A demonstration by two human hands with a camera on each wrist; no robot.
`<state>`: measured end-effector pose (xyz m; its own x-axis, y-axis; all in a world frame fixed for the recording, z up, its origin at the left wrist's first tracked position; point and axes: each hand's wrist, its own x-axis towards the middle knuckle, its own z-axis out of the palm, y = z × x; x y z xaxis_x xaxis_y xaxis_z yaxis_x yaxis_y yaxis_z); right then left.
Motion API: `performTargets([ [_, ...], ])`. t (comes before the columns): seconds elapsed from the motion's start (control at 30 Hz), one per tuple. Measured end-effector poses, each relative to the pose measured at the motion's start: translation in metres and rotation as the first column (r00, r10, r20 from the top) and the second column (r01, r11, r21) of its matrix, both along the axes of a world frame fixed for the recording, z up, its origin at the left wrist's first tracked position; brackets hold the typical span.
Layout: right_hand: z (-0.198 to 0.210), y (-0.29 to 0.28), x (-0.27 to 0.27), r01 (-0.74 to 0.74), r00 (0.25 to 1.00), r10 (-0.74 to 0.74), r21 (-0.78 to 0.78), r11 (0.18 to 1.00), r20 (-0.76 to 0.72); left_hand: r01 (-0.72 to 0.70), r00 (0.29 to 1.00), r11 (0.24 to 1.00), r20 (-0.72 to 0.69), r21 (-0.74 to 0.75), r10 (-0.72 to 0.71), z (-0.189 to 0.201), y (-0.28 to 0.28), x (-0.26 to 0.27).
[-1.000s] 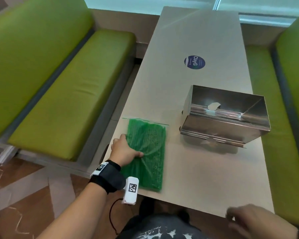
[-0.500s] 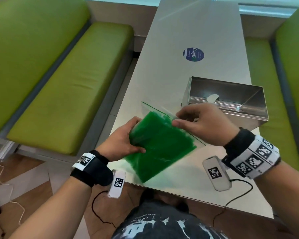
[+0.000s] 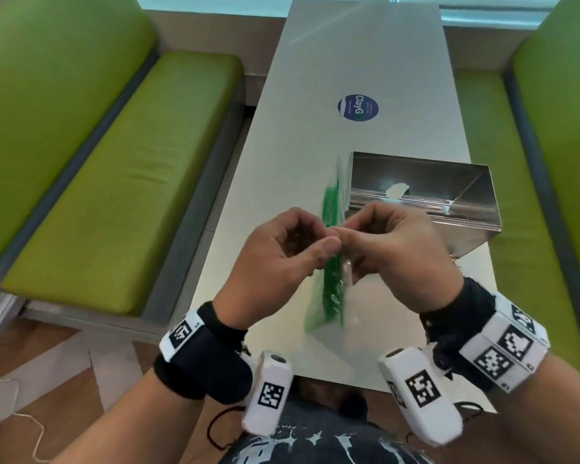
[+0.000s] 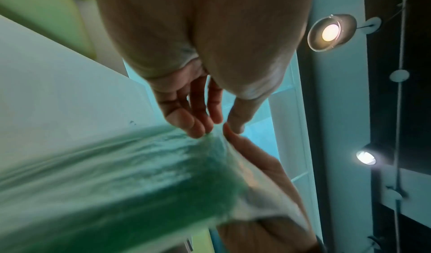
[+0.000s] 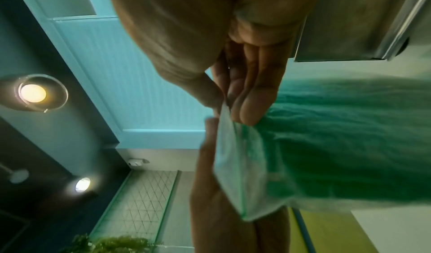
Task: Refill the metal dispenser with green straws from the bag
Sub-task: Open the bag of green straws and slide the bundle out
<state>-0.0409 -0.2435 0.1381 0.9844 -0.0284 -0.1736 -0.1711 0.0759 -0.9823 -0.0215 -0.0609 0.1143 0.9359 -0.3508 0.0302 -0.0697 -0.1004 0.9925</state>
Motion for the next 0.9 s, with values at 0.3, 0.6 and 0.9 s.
performTargets([
  [0.3,-0.001,0.004,-0.001,0.010,0.998,-0.007,0.058,0.998,-0.058,-0.090,0.975,0.994,-0.209,-0.063,0.075,-0.001,-0.004,0.002],
  [0.6,-0.004,0.001,-0.003,0.010,0.999,-0.016,-0.145,0.989,-0.040,-0.069,0.970,0.990,-0.241,-0.122,0.038,-0.001,-0.009,-0.004],
  [0.9,-0.007,0.005,-0.004,0.035,0.999,-0.030,-0.324,0.945,0.022,-0.196,0.970,0.927,0.201,0.320,0.136,0.008,-0.010,-0.002],
])
